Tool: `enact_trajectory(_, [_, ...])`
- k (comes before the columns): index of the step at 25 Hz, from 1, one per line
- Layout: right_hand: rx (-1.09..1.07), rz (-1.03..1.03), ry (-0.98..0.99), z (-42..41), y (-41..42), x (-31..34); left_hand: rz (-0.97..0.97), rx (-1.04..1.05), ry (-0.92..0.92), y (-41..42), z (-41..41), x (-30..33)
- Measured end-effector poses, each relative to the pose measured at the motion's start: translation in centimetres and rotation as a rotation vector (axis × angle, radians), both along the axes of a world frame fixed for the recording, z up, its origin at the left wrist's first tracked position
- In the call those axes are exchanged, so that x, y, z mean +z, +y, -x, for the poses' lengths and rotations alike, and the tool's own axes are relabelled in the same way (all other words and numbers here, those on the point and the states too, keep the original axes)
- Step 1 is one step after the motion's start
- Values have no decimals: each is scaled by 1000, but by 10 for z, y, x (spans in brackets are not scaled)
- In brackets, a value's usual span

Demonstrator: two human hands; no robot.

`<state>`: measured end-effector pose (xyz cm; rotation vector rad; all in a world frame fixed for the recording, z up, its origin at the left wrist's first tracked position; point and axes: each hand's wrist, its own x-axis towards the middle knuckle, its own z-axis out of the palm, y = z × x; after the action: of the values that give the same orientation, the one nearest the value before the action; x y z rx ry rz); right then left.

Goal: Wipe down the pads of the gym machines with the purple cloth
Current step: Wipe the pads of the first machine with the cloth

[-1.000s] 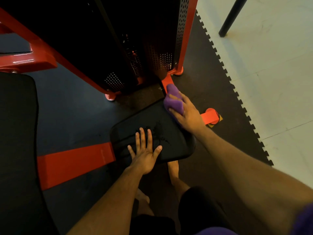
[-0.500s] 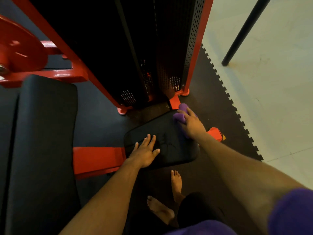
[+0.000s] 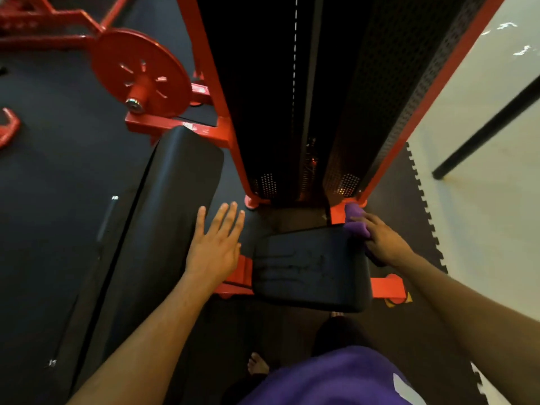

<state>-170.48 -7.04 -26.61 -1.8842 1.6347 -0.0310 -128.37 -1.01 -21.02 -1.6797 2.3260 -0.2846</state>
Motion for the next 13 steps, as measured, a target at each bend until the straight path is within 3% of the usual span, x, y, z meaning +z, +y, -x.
enact_trajectory(2, [100, -42, 1, 5, -46, -14, 79, 100, -36, -19, -14, 15])
enact_trajectory(4, [153, -217, 56, -4, -75, -30, 110, 189, -74, -23, -40, 18])
enact_trajectory(7, [222, -386, 97, -18, -115, -74, 71, 229, -135, -24, -43, 7])
enact_trajectory(11, [485, -396, 82, -84, -138, -102, 77, 261, -139, -37, -36, 1])
enact_trajectory(13, [618, -405, -19, -145, -137, -100, 63, 273, -147, -33, -35, 0])
